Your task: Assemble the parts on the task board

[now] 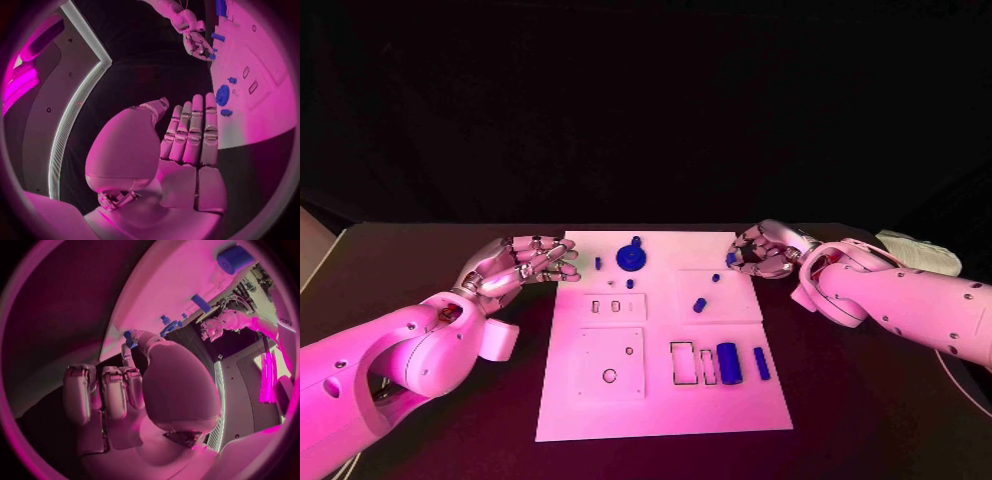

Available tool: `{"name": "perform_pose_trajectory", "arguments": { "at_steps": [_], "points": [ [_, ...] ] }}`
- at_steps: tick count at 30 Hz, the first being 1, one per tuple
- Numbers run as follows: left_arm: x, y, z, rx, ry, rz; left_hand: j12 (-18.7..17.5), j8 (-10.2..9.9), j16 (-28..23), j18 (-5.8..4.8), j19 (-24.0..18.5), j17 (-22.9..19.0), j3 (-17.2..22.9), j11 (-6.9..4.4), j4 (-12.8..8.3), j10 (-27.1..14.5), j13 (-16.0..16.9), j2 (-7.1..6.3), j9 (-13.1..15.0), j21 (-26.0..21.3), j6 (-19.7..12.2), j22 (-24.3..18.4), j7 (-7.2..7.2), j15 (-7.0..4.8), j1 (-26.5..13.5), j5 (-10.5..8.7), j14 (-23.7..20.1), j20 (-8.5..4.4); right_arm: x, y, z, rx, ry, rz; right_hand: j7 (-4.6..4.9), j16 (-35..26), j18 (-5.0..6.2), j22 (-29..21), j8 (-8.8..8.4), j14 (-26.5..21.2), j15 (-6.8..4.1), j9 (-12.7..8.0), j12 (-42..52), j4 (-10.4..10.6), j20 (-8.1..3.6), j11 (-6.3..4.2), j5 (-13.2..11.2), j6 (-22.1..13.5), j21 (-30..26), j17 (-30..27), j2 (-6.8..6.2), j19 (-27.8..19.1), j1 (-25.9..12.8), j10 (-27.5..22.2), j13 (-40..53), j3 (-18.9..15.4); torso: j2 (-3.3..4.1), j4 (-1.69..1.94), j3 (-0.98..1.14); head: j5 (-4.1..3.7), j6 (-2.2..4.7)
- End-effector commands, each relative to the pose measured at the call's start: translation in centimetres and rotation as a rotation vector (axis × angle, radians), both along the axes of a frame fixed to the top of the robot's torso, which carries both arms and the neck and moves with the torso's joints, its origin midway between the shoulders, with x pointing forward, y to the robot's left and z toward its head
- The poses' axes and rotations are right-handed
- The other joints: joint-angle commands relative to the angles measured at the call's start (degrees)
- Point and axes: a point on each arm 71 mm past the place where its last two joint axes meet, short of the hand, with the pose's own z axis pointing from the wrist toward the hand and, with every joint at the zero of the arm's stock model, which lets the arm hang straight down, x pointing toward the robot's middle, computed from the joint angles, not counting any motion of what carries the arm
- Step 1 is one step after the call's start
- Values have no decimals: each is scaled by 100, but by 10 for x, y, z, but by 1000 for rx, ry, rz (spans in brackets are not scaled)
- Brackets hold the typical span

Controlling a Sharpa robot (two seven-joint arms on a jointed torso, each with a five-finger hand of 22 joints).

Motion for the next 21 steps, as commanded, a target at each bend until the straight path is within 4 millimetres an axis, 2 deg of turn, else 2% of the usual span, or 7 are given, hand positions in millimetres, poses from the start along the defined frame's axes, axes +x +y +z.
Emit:
{"name": "perform_pose_trajectory", "arguments": {
  "at_steps": [1,14,21],
  "points": [
    [-1,-2,1,-5,-9,-21,-29,-26,21,66,-45,5,24,33,4,-21,-7,-25,5,13,-6,-9,31,-6,-39,18,-33,-12,-1,1,-1,-5,-6,2,-14,23,-79,838,48,597,-55,7,33,9,-43,-38,-41,45,34,1509,-13,361,-65,528,1445,24,-1,3,-3,-1,-5],
    [-1,-1,1,-4,-8,-21,-31,-31,21,66,-47,8,24,36,3,-27,-8,-29,4,13,-12,-10,36,-5,-43,18,-35,-11,-1,1,6,19,-100,-61,-102,23,-83,858,204,597,-128,65,98,91,-118,-116,-71,179,45,1509,-45,374,-285,593,1505,-26,-2,5,-3,14,5],
    [0,0,1,-2,-6,-18,-31,-31,21,66,-47,8,24,36,3,-27,-8,-29,4,13,-12,-10,36,-5,-43,18,-35,-11,-4,8,9,36,-125,-72,-109,23,-80,847,215,597,-132,69,91,98,-126,-127,-30,175,35,1509,-53,370,-306,587,1499,-32,-6,-4,1,24,4]
  ]
}}
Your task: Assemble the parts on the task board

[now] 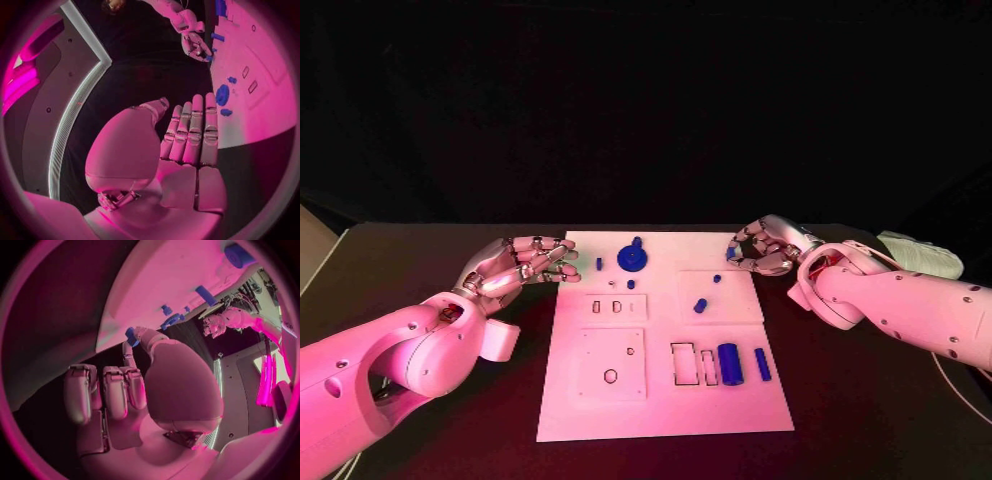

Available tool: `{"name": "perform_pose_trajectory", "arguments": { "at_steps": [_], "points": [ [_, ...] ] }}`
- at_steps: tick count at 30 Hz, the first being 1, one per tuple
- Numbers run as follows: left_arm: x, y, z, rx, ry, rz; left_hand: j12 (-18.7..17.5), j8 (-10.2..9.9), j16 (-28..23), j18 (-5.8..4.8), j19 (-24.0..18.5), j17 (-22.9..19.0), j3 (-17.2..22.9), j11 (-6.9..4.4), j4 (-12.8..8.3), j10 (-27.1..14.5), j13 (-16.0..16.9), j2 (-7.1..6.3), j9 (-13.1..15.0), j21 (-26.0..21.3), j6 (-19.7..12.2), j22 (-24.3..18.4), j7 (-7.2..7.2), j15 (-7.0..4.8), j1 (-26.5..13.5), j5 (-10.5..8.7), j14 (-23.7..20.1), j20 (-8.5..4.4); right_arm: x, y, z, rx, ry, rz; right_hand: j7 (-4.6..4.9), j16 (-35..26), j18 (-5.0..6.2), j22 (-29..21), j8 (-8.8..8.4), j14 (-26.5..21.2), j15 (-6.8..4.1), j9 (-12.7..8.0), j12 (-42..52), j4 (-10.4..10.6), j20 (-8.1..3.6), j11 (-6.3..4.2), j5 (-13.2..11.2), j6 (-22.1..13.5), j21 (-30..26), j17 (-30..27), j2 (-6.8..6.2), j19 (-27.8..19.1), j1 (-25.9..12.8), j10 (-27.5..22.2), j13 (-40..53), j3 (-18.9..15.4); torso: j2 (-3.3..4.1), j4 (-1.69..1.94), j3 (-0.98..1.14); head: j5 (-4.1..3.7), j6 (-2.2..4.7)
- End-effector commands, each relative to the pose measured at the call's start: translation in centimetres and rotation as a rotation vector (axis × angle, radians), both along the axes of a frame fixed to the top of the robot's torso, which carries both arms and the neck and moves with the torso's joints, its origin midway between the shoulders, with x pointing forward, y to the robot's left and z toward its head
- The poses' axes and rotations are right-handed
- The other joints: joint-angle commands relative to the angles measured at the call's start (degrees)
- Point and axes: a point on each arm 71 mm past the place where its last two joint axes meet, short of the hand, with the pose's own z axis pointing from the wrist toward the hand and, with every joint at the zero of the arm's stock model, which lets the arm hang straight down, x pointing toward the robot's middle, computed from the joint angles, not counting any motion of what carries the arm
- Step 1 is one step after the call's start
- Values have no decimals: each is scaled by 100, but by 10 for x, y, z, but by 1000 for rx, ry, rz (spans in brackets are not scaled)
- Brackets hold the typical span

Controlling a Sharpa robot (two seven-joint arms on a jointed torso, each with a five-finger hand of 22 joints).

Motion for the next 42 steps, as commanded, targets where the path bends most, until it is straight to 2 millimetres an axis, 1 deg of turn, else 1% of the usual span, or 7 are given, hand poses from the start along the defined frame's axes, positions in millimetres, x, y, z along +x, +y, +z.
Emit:
{"name": "perform_pose_trajectory", "arguments": {
  "at_steps": [1,9,15,22,28,36,42],
  "points": [
    [0,-1,0,-4,-7,-18,-31,-32,21,66,-47,9,24,14,3,-5,-8,-29,5,14,-12,-9,36,-5,-43,18,-35,-11,-2,2,4,11,-42,-29,-10,23,-85,849,17,607,-41,-2,31,41,-44,-45,35,36,12,1509,16,370,-57,587,1500,-7,-14,-7,-1,2,1],
    [1,1,-1,0,-4,-9,-31,-32,21,66,-47,9,24,14,3,-5,-8,-29,5,14,-12,-9,36,-5,-43,18,-35,-11,-10,23,13,42,-44,-12,-10,23,-81,831,19,607,-39,-1,33,41,-45,-48,43,32,-3,1509,14,364,-60,589,1502,-7,-45,-29,-2,19,9],
    [3,3,-1,0,-1,-4,-31,-32,21,66,-47,9,24,14,3,-5,-8,-29,5,14,-12,-9,36,-5,-43,18,-35,-11,-18,58,15,71,-23,57,-10,23,-80,826,21,607,-38,-1,33,43,-45,-49,44,32,-7,1509,12,363,-64,589,1502,-9,-87,-61,13,117,-7],
    [4,3,-3,-1,4,-3,-31,-42,23,66,-52,22,30,22,-2,-19,-8,-30,5,15,-22,-10,44,1,-51,18,-44,-8,-33,111,12,92,14,157,-9,23,-77,813,24,607,-36,0,41,51,-46,-50,46,26,-18,1509,6,359,-84,596,1509,-17,-130,-40,1,179,-51],
    [5,3,-4,-1,7,-1,-31,-42,23,66,-52,22,30,22,-2,-19,-8,-30,5,15,-22,-10,44,1,-51,18,-44,-8,-42,139,9,89,35,184,-9,23,-74,802,26,607,-34,1,37,53,-46,-51,45,25,-28,1509,9,355,-88,593,1505,-16,-149,-34,-5,201,-80],
    [5,2,-4,-1,9,-3,-31,-42,23,66,-52,22,30,22,-2,-19,-8,-30,5,15,-22,-10,44,1,-51,18,-44,-8,-49,163,2,78,65,155,-7,23,-70,785,40,607,-27,6,32,69,-43,-50,17,15,-43,1509,-20,352,-137,588,1501,-45,-151,-55,-2,216,-102],
    [5,1,-4,-1,10,-5,-31,-42,23,66,-52,22,30,22,-2,-19,-8,-30,5,15,-22,-10,44,1,-51,18,-44,-8,-54,176,-6,63,82,130,-6,23,-70,784,45,607,-24,8,33,77,-42,-49,1,12,-44,1509,-27,353,-158,589,1502,-57,-147,-45,-8,205,-140]
  ]
}}
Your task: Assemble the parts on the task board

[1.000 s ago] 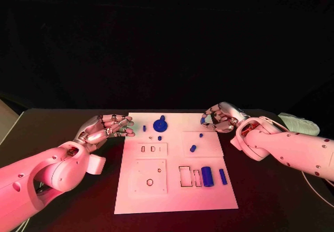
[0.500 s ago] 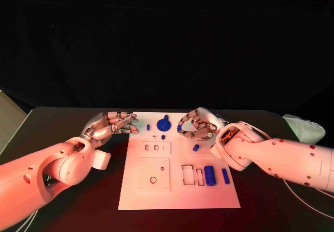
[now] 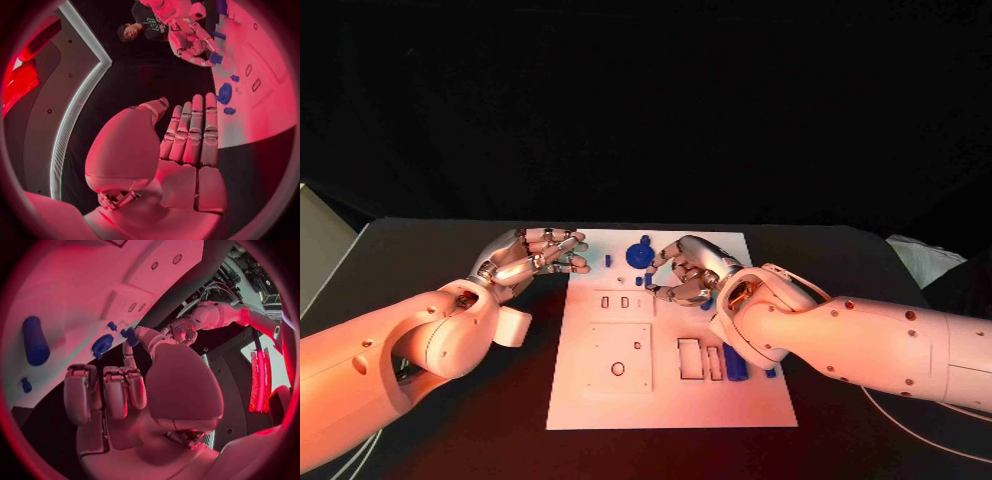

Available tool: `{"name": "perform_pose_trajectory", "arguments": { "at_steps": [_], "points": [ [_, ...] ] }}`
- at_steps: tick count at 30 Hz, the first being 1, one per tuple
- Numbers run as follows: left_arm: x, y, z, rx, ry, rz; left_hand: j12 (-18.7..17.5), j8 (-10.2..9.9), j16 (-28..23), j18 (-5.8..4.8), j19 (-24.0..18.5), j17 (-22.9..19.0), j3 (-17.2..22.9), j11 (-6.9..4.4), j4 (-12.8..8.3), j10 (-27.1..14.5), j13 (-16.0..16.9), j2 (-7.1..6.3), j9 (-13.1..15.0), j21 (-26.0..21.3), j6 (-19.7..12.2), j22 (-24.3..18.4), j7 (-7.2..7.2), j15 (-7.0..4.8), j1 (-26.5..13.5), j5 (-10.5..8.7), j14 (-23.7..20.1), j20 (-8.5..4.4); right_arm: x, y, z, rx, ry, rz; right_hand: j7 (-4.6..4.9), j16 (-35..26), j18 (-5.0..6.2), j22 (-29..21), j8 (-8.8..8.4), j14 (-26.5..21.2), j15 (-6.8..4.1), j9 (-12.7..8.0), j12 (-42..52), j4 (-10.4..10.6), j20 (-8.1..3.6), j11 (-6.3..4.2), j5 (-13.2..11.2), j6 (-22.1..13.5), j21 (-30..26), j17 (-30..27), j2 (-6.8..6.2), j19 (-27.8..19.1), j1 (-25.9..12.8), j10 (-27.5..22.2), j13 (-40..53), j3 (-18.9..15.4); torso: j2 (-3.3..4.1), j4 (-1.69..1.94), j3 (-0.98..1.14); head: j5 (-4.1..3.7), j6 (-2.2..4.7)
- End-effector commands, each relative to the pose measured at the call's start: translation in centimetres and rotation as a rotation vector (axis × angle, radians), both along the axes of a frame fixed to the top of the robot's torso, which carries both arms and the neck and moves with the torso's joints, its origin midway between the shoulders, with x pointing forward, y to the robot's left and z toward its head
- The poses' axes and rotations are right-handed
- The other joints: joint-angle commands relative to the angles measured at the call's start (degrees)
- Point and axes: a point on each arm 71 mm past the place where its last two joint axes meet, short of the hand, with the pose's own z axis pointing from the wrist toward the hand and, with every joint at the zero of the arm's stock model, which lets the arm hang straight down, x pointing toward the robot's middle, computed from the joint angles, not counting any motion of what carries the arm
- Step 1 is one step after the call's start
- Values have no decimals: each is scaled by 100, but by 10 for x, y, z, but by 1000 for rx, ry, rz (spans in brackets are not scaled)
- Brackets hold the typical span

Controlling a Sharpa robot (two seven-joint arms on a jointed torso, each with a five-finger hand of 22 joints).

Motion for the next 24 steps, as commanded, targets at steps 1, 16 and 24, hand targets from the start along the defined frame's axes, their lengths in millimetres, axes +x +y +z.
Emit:
{"name": "perform_pose_trajectory", "arguments": {
  "at_steps": [1,16,24],
  "points": [
    [-1,-3,1,-8,-2,-23,-31,-20,23,65,-31,6,30,22,-2,-19,-8,-7,6,15,-22,-6,44,1,-29,18,-44,13,-1,1,-3,-33,-6,-64,-6,23,-72,782,24,607,-25,2,11,22,-43,-50,-24,12,-20,1509,1,353,-50,589,1502,-2,2,9,-2,-5,-34],
    [-1,-3,1,-8,-2,-25,-31,-20,23,65,-31,6,30,22,-2,-19,-8,-7,6,15,-22,-6,44,1,-29,18,-44,13,-9,26,-16,-62,-6,-59,-6,23,-68,765,29,607,-21,4,0,26,-41,-52,-17,8,-35,1509,4,348,-59,578,1492,-4,6,11,-4,16,-111],
    [-1,-2,1,-8,-2,-24,-31,-20,23,65,-31,6,30,22,-2,-19,-8,-7,6,15,-22,-6,44,1,-29,18,-44,13,-10,31,-20,-73,-8,-56,-6,23,-66,758,31,607,-20,4,-2,25,-40,-52,2,5,-41,1509,5,346,-58,577,1491,-2,5,11,-11,32,-138]
  ]
}}
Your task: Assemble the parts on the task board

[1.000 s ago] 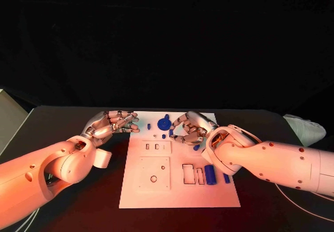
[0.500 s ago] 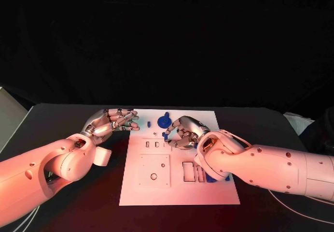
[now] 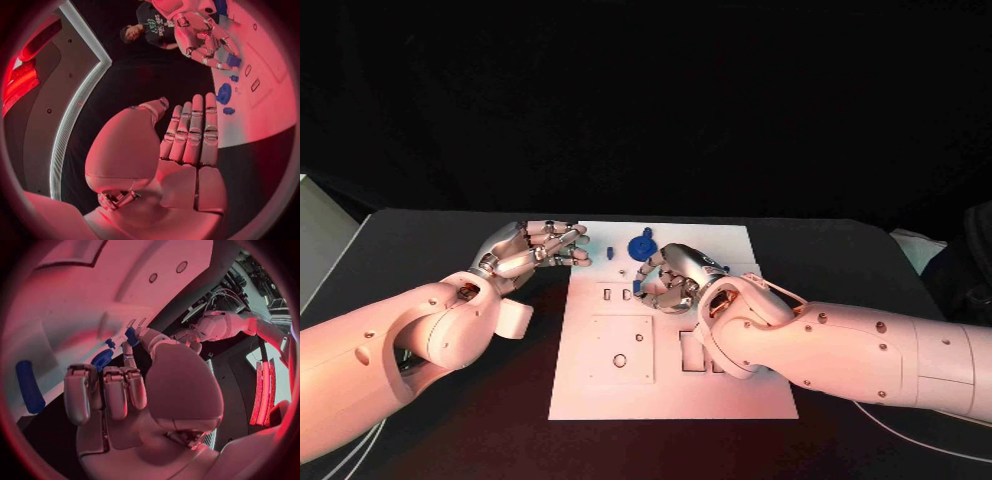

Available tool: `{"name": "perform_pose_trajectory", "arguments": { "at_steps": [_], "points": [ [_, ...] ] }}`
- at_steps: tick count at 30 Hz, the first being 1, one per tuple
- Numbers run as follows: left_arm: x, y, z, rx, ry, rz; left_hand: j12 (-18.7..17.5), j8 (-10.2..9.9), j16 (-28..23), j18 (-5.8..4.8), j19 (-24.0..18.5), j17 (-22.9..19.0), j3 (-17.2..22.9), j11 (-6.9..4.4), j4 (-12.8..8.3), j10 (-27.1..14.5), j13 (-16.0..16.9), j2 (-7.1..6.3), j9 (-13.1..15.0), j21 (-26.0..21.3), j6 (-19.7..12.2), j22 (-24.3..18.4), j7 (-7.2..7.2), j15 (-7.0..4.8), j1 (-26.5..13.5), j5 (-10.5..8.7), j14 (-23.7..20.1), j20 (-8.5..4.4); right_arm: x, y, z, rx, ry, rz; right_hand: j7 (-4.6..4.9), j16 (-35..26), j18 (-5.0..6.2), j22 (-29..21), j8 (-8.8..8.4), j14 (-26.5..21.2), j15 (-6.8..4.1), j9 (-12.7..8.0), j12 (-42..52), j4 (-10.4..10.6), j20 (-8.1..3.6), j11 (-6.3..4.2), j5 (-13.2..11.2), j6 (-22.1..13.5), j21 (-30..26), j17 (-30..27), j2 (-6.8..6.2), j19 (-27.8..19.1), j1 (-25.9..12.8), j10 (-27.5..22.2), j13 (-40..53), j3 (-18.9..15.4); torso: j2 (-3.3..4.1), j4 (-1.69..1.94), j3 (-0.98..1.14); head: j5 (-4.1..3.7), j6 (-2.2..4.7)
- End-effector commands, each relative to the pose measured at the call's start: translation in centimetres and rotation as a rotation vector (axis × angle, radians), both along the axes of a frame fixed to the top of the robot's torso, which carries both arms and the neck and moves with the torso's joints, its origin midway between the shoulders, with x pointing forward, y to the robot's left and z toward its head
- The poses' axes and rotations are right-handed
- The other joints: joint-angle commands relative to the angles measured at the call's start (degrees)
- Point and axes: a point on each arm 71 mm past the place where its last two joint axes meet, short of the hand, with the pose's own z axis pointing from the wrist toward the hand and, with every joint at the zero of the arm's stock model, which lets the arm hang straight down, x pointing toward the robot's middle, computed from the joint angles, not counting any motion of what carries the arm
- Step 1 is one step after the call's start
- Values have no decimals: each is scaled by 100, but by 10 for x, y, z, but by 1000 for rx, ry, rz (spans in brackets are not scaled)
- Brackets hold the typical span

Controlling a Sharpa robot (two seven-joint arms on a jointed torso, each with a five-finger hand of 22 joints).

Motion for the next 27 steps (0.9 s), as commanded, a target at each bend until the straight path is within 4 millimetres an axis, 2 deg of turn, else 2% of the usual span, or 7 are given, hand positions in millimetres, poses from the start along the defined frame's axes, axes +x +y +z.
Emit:
{"name": "perform_pose_trajectory", "arguments": {
  "at_steps": [1,12,19,27],
  "points": [
    [-1,-2,1,-8,-4,-22,-31,-20,23,65,-32,7,31,22,-2,-19,-8,-8,7,14,-22,-6,44,2,-29,18,-44,13,0,1,-1,-19,-22,-10,-6,23,-67,760,32,607,-21,5,-1,25,-40,-52,3,5,-20,1510,-1,346,-52,577,1491,-2,0,-2,-4,9,-10],
    [-1,-2,1,-7,-3,-22,-31,-20,23,65,-32,7,31,22,-2,-19,-8,-8,7,14,-22,-6,44,2,-29,18,-44,13,0,3,-4,-32,-19,-10,-6,23,-65,754,33,607,-20,5,-5,22,-40,-52,16,1,-25,1510,-2,344,-51,574,1488,0,-3,-6,-5,12,-22],
    [-1,-2,1,-7,-2,-24,-31,-20,23,65,-32,7,31,22,-2,-19,-8,-8,7,14,-22,-6,44,2,-29,18,-44,13,-1,5,-7,-35,-14,-3,-6,23,-65,754,33,607,-20,5,-5,22,-40,-52,16,1,-25,1510,-2,344,-51,574,1488,0,2,-1,5,20,-35],
    [-1,-2,1,-7,-1,-24,-31,-20,23,65,-32,7,31,22,-2,-19,-8,-8,7,14,-22,-6,44,2,-29,18,-44,13,-1,6,-9,-36,-11,-1,-2,23,-65,754,35,607,-18,5,-7,20,-38,-50,32,-9,-26,1510,-8,345,-54,572,1486,-2,-1,-6,0,25,-42]
  ]
}}
